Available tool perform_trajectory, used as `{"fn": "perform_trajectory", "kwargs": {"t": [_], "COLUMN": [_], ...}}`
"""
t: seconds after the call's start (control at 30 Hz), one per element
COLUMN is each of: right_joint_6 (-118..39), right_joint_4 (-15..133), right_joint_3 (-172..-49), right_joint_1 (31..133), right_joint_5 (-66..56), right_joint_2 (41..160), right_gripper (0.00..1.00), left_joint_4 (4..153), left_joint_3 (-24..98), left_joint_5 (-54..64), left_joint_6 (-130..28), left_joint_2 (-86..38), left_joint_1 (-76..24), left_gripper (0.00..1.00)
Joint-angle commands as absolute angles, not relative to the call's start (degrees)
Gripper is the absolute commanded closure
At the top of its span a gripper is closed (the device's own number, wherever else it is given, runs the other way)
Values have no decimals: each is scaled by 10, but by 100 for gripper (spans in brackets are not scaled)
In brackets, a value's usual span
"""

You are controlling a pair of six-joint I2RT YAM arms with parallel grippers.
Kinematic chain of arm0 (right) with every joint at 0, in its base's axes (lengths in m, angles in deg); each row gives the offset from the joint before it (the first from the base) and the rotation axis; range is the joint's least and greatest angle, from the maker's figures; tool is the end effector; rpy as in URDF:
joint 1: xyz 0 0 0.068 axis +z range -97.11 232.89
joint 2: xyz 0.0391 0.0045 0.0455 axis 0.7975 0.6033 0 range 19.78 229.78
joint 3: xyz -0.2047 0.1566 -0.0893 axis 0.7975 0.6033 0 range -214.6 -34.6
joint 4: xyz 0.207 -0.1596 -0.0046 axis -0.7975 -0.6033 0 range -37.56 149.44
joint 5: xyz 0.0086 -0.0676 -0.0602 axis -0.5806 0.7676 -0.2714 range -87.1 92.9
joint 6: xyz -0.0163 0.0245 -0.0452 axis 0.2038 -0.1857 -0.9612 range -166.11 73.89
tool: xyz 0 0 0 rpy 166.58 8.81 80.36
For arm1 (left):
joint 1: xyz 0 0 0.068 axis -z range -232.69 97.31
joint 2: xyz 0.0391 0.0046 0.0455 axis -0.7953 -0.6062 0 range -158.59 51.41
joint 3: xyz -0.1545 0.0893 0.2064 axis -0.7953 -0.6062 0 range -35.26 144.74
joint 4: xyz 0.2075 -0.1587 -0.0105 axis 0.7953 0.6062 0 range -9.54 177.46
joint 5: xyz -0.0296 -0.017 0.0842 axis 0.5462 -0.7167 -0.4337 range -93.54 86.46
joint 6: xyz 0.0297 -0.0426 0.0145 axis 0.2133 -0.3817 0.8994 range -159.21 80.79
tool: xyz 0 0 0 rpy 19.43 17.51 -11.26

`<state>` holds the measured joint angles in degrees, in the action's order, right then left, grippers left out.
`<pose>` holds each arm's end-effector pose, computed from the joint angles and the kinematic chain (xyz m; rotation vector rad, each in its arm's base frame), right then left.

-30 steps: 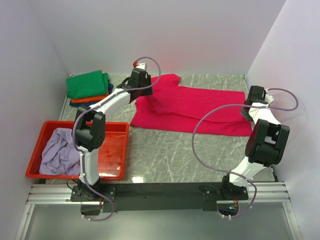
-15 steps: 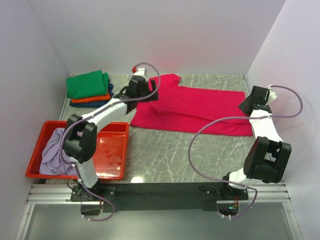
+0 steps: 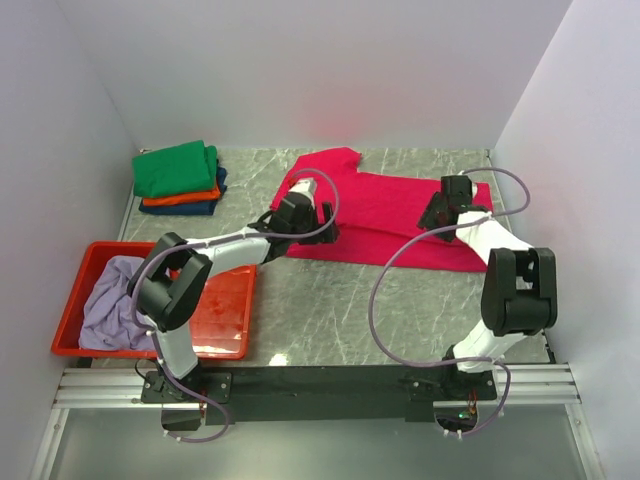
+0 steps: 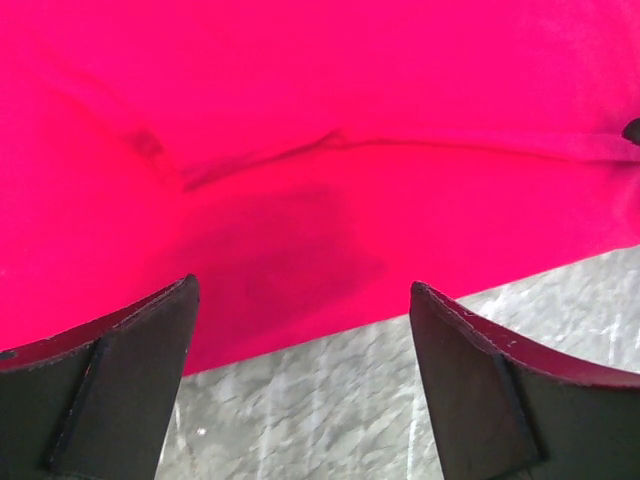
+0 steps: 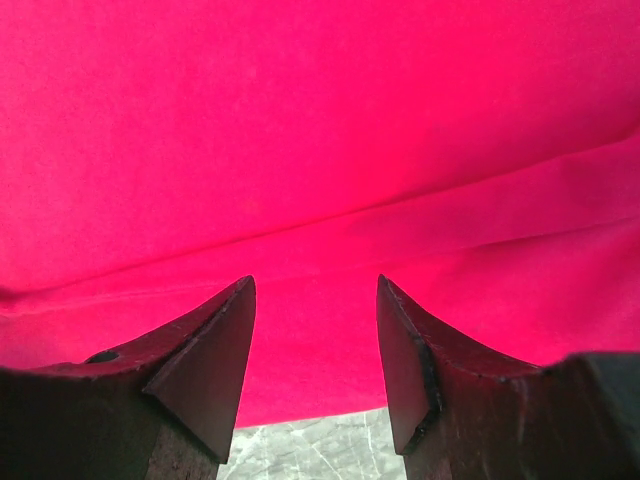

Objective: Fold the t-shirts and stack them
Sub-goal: Fold the tshirt

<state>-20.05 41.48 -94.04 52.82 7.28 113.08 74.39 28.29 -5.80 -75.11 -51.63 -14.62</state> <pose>0.3398 -0.0032 0.2044 0.5912 2.4024 0.1003 0.3145 -0.2444 0.2009 0.0185 2.2389 -0.6894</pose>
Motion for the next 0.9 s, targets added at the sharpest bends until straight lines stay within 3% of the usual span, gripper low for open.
{"fn": "perform_trajectory", "kwargs": {"t": [0.0,0.87], "right_joint_6": [-203,-172], "right_joint_4": [423,389], "right_joint_3": [-951,-1010], "right_joint_1": [550,573], "right_joint_5": [74,126], "right_joint_2": [1155,1238], "right_gripper": [41,41], "left_joint_4": [689,652], "left_joint_3": [255,148], "left_joint_5": [-42,-58], "left_joint_6": [-774,-783], "left_joint_2": [-528,-511], "left_joint_1": [-148,-149], "left_gripper": [8,6]}}
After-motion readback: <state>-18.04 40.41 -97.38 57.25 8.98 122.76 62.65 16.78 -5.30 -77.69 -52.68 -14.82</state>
